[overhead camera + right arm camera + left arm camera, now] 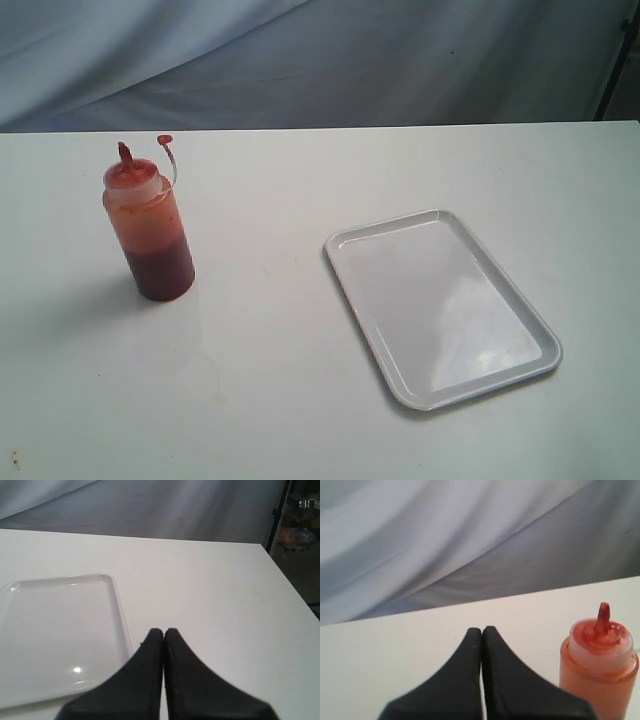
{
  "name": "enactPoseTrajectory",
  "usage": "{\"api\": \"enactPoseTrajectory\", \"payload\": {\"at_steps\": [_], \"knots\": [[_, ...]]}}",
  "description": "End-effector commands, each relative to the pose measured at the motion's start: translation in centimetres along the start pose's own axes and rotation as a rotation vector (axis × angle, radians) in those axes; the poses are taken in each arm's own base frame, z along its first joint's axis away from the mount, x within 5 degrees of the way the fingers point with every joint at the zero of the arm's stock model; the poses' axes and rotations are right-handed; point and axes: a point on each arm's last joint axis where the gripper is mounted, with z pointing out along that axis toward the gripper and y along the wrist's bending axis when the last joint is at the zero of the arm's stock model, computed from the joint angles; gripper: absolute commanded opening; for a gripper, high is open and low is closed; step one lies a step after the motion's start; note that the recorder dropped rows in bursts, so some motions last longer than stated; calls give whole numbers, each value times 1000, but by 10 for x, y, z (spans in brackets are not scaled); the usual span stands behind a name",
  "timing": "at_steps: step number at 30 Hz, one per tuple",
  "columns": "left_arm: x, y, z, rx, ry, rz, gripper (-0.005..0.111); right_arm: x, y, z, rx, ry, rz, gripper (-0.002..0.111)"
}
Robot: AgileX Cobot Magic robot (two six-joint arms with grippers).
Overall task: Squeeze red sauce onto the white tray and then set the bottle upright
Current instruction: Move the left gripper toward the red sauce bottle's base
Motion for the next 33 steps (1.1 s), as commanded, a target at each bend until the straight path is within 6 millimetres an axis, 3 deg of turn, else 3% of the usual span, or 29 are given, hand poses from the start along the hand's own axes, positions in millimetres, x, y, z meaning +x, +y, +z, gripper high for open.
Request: {"api": "enactPoseTrajectory", "payload": {"at_steps": [1,9,24,33], "knots": [[7,-6,14,50,14,14,1,1,0,0,8,1,-7,0],[18,-29,12,265,-219,31,1,1,0,0,8,1,-7,0],[73,-36,39,294,16,80,1,1,0,0,8,1,-7,0],[98,-44,55,346,-18,43,1,1,0,0,8,1,-7,0]]}}
